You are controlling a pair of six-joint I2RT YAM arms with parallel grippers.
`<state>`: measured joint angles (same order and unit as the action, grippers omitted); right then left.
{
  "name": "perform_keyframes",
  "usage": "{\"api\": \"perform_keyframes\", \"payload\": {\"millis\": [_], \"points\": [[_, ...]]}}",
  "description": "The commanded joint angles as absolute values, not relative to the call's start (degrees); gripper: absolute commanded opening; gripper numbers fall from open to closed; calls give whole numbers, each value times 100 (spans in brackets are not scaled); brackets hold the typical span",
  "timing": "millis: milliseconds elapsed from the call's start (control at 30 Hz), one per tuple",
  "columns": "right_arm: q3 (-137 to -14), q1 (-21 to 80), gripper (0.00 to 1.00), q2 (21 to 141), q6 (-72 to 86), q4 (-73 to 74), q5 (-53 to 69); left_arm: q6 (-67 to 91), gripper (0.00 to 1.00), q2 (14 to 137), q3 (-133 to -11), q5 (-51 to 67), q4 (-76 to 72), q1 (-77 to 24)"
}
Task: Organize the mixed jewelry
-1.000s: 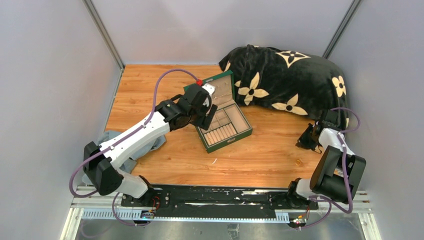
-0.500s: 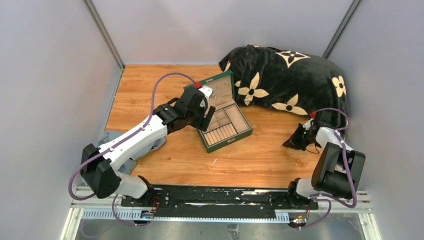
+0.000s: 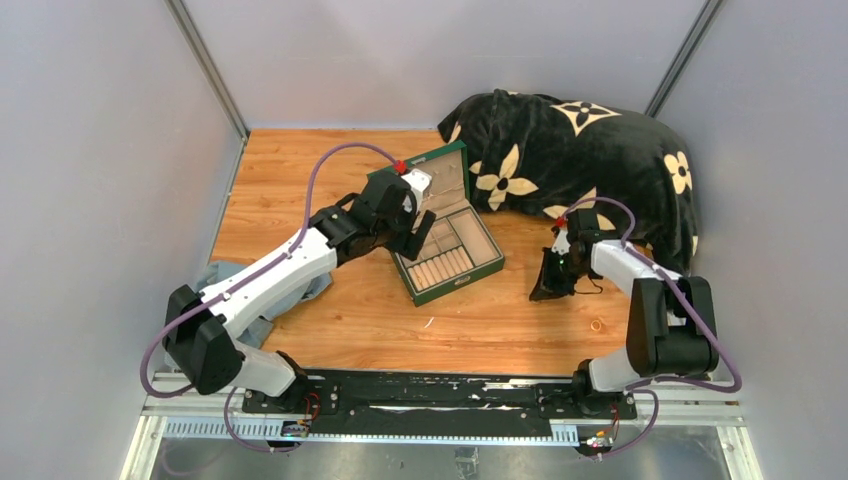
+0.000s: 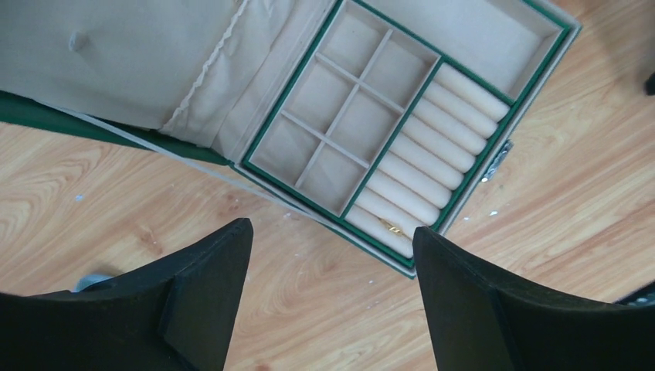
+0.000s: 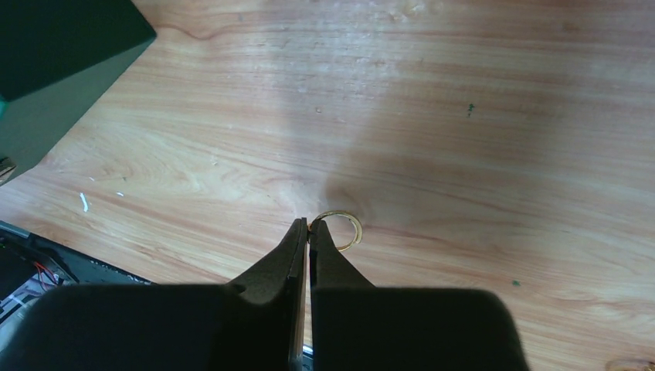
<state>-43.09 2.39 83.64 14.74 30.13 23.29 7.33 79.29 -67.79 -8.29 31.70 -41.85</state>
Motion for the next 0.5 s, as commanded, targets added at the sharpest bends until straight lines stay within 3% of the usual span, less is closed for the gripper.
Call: {"api": "perform_keyframes", "payload": {"millis": [0,267,333,467], "points": [[-4315,339,0,7972,1599,3076,2405,1096,80,8315,-7638,-1,3743,-3934],[-5118,335,0,7207,1912,3027,4980,1201,80,7651,-7374,2287,2654,-3532],[-5205,338,0,7018,2573,2471,5901,1208,80,7437,-7201,3001,2099,-3452],[-4913,334,0,6692,4673,-434,7035,1358,79,6978,-6638,4014,735,-3435]]}}
